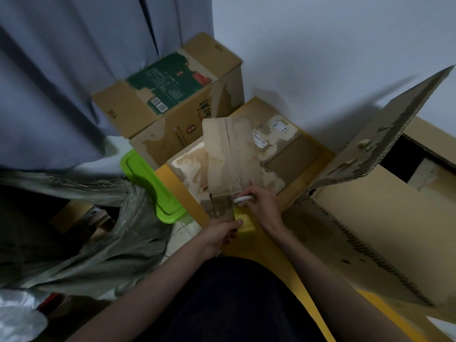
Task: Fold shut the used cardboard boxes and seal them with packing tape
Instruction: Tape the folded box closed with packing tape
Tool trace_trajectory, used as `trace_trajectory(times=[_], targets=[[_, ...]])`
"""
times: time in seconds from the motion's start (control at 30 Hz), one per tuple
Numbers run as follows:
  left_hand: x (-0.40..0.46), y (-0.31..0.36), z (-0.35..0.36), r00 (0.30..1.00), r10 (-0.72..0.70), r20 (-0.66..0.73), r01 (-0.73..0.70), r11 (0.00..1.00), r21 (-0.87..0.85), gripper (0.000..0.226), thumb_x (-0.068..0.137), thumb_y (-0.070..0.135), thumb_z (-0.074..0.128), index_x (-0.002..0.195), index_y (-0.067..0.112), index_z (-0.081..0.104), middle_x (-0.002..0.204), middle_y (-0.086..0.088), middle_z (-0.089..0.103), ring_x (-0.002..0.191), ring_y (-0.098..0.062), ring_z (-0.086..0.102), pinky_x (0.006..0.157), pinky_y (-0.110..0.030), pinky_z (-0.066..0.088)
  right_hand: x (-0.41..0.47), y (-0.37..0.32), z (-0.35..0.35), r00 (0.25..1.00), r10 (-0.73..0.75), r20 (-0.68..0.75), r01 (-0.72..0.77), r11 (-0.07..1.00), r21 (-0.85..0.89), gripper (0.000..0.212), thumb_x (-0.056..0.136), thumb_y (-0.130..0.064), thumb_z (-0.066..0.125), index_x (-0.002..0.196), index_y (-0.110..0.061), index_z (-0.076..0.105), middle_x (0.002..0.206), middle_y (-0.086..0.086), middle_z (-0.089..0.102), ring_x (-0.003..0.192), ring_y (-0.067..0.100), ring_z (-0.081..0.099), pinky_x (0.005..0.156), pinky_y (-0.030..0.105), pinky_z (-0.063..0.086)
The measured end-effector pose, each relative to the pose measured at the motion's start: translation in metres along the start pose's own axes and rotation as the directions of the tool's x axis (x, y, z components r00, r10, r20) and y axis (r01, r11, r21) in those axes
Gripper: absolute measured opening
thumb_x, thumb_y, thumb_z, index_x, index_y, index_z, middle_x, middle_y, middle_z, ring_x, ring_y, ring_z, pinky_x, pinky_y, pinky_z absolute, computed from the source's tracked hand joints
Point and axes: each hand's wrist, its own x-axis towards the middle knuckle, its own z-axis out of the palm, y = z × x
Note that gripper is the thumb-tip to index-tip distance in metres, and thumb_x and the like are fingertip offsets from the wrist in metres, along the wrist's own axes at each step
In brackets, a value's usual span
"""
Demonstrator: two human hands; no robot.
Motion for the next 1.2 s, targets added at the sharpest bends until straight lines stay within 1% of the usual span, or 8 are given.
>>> trace_trajectory(times=[0.23, 0.43, 0.57, 0.73, 0.8, 0.9, 1.0, 1.2], targets=[[-0.001, 0.002, -0.001, 1.0, 0.014, 0.012, -0.014, 1.0, -0.009, 0.024, 0.089, 0.022, 0.076, 0.105, 0.007, 0.066, 0.086, -0.008, 0.059, 0.064, -0.013, 0.054, 0.054, -0.021, 0.036, 0.0, -0.005, 0.0, 1.0, -0.008, -0.013, 0.008, 1.0, -0.021, 0.024, 0.082, -0.003, 0.073, 0.086, -0.026, 0.075, 0.113, 0.001, 0.076, 0.142, 0.015, 0.043, 0.122, 0.05, -0.002], [-0.002, 0.005, -0.001, 1.0, 0.008, 0.007, -0.008, 1.0, 0.01, 0.016, 0.09, 0.02, 0.074, 0.092, 0.01, 0.061, 0.06, 0.003, 0.054, 0.057, -0.01, 0.05, 0.051, -0.02, 0.034, 0.001, -0.013, 0.001, 1.0, -0.011, 0.002, 0.011, 0.993, -0.114, 0.026, 0.083, -0.002, 0.07, 0.089, -0.027, 0.074, 0.109, 0.002, 0.076, 0.145, 0.018, 0.04, 0.122, 0.051, -0.005], [-0.002, 0.006, -0.001, 1.0, 0.012, 0.006, -0.013, 1.0, 0.027, 0.015, 0.091, 0.021, 0.073, 0.092, 0.011, 0.061, 0.058, 0.003, 0.054, 0.057, -0.011, 0.049, 0.052, -0.022, 0.033, -0.001, -0.018, 0.004, 1.0, -0.014, 0.0, 0.014, 0.982, -0.187, 0.026, 0.086, 0.0, 0.068, 0.091, -0.024, 0.075, 0.109, 0.001, 0.076, 0.148, 0.019, 0.035, 0.121, 0.052, -0.01], [-0.003, 0.008, 0.0, 1.0, 0.026, 0.018, -0.026, 1.0, 0.002, 0.015, 0.091, 0.017, 0.072, 0.091, 0.012, 0.058, 0.059, 0.004, 0.053, 0.053, -0.009, 0.05, 0.051, -0.021, 0.034, -0.002, -0.013, 0.008, 0.997, -0.078, 0.002, 0.076, 0.97, -0.23, 0.025, 0.087, 0.001, 0.067, 0.094, -0.022, 0.074, 0.115, 0.0, 0.074, 0.148, 0.022, 0.034, 0.115, 0.043, -0.019], [-0.004, 0.009, 0.001, 1.0, 0.021, 0.016, -0.021, 1.0, 0.001, 0.014, 0.091, 0.017, 0.073, 0.091, 0.011, 0.059, 0.058, 0.004, 0.053, 0.052, -0.008, 0.05, 0.05, -0.02, 0.034, -0.001, -0.011, 0.006, 0.996, -0.091, 0.027, 0.094, 0.972, -0.217, 0.026, 0.087, 0.004, 0.065, 0.094, -0.02, 0.073, 0.116, 0.003, 0.073, 0.148, 0.022, 0.034, 0.12, 0.045, -0.013], [-0.004, 0.01, 0.0, 1.0, 0.005, 0.011, -0.005, 1.0, 0.01, 0.016, 0.089, 0.019, 0.075, 0.095, 0.009, 0.065, 0.059, 0.004, 0.056, 0.056, -0.01, 0.051, 0.053, -0.021, 0.036, 0.003, -0.002, -0.001, 0.994, -0.075, 0.085, 0.091, 0.974, -0.209, 0.029, 0.086, 0.01, 0.061, 0.095, -0.016, 0.071, 0.131, 0.011, 0.067, 0.148, 0.025, 0.035, 0.123, 0.052, 0.01], [-0.002, 0.011, 0.0, 1.0, -0.004, 0.014, 0.003, 1.0, 0.022, 0.015, 0.088, 0.021, 0.076, 0.092, 0.009, 0.067, 0.06, 0.002, 0.057, 0.06, -0.012, 0.051, 0.055, -0.023, 0.036, 0.001, 0.001, -0.011, 0.991, -0.073, 0.112, 0.097, 0.969, -0.226, 0.034, 0.086, 0.013, 0.059, 0.101, -0.016, 0.07, 0.149, 0.013, 0.052, 0.146, 0.033, 0.036, 0.113, 0.055, 0.037], [0.001, 0.013, 0.004, 1.0, 0.01, 0.017, -0.011, 0.998, 0.054, 0.012, 0.087, 0.021, 0.078, 0.086, 0.012, 0.07, 0.06, 0.002, 0.058, 0.064, -0.014, 0.051, 0.058, -0.025, 0.037, -0.007, -0.002, -0.014, 0.995, -0.067, 0.067, 0.089, 0.914, -0.395, 0.056, 0.08, 0.025, 0.047, 0.122, -0.008, 0.065, 0.16, 0.013, 0.036, 0.142, 0.032, 0.043, 0.105, 0.042, 0.044]])
